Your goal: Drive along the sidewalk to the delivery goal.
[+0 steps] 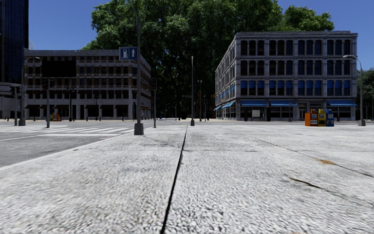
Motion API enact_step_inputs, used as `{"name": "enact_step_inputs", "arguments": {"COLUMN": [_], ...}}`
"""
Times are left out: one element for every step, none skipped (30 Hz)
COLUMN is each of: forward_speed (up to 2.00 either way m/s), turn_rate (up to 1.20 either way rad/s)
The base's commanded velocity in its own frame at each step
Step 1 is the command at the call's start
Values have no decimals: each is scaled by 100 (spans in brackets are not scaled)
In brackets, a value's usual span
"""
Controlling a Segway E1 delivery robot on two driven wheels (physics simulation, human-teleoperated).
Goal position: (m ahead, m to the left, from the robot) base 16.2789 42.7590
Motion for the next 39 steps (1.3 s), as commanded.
{"name": "enact_step_inputs", "arguments": {"forward_speed": [200,200,200,200,200,200,200,200,200,200,200,200,200,200,200,200,200,200,200,200,200,200,200,200,200,200,200,200,200,200,200,200,200,200,200,200,200,200,200], "turn_rate": [0,0,0,0,0,0,0,0,0,0,0,0,0,0,0,0,0,0,0,0,0,0,0,0,0,0,0,0,0,0,0,0,0,0,0,0,0,0,0]}}
